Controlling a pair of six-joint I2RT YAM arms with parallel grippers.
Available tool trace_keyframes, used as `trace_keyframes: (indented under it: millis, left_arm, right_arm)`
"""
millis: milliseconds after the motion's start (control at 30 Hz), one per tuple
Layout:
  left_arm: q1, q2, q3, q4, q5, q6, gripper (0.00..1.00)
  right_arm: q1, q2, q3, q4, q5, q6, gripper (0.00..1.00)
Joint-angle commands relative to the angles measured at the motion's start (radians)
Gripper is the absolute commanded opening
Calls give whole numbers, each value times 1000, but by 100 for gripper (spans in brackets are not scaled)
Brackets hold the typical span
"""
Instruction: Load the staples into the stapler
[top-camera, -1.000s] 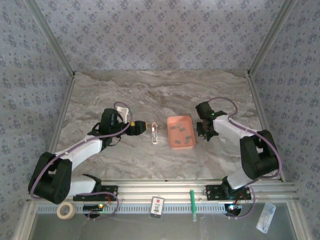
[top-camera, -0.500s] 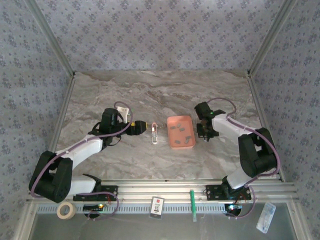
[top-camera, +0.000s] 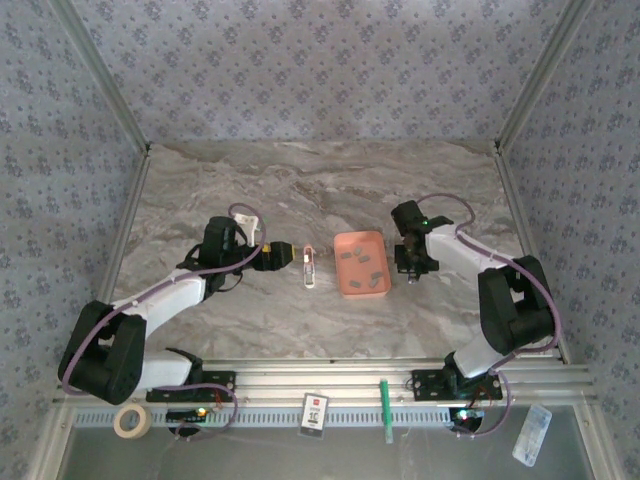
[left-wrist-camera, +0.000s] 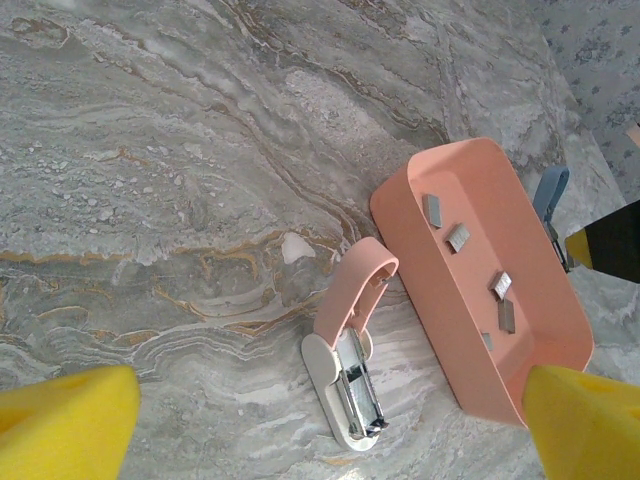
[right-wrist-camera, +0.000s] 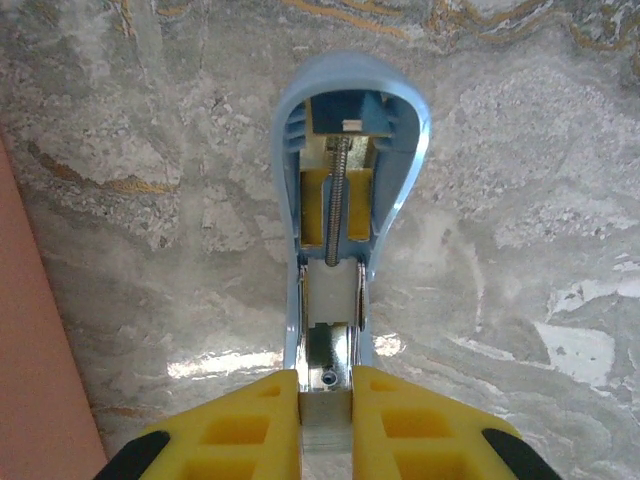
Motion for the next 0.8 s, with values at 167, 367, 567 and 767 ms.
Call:
trace_keyframes:
  millis: [167, 367, 567, 767]
  left_arm:
    - [-2, 1, 29, -2, 19, 18, 98]
    - [-1, 1, 29, -4, 17, 20, 98]
    - [-3, 1, 27, -5, 17, 20, 98]
    - [-2, 1, 27, -4, 16, 20, 98]
  right_arm:
    - [-17, 41, 28, -39, -39, -20, 17]
    - [-20, 46, 33, -45, -32, -17, 18]
    - [-28, 49, 36, -45, -33, -24, 18]
    - [-28, 31, 44, -45, -35, -21, 18]
